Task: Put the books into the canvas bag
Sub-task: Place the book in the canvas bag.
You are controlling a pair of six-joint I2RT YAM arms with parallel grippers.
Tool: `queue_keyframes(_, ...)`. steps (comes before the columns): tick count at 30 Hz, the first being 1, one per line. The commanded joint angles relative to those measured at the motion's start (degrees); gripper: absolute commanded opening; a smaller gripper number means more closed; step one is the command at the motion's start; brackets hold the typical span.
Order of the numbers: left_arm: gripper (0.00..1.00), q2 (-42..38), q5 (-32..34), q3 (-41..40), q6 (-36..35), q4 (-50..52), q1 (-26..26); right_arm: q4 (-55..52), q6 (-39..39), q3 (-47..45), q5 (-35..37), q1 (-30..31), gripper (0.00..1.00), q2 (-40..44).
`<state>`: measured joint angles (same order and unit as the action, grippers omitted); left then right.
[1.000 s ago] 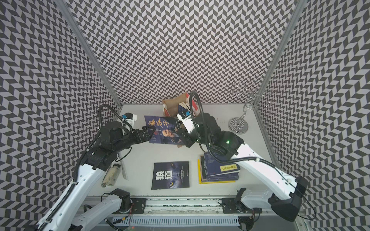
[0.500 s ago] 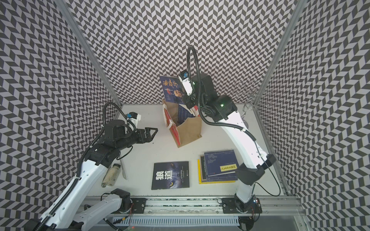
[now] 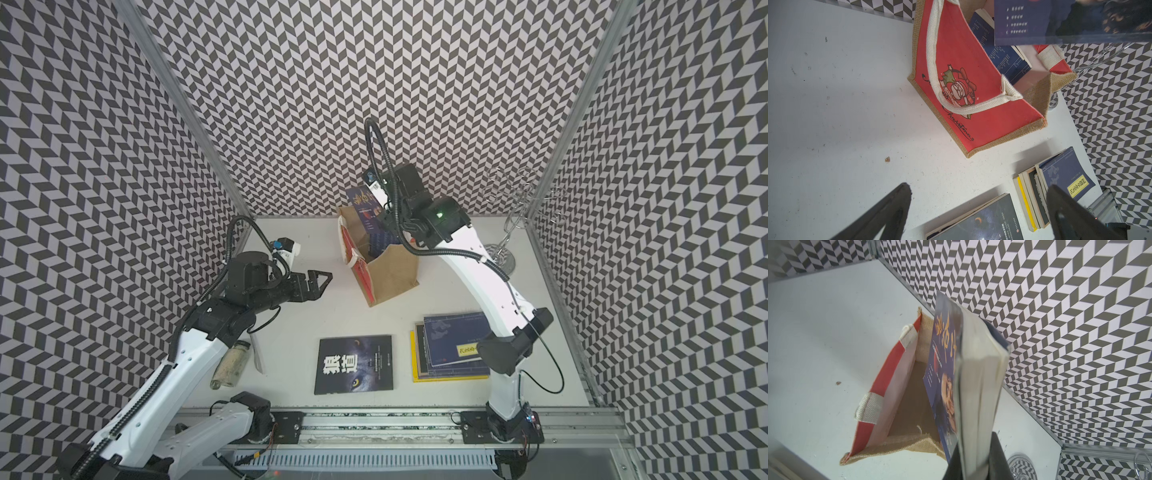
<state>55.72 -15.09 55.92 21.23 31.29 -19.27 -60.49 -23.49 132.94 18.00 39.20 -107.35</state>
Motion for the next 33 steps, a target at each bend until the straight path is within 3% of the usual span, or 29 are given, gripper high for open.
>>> queue_keyframes(1, 1.0, -0.3, 0.6, -0.8, -1.0, -1.7, -0.4, 5.9, -2.0, 0.9, 1.9, 0.5, 0.0, -1.0)
queue_keyframes(8, 1.0, -0.5, 2.0, -1.3, -1.6, -1.5, -1.1, 4.3, -3.1, 1.8, 0.8, 1.8, 0.0, -4.2)
queue_keyframes(17, 0.99, -0.6, 3.3, -1.3, -2.0, -1.4, -1.9, 4.8, -5.1, 0.5, 5.6, 1.5, 0.0, -9.0)
queue_keyframes(33, 1.0, 1.2, 4.4, -0.5, -2.4, -1.6, -3.1, 6.6, -7.1, 2.6, 6.4, -1.7, 0.0, -19.1)
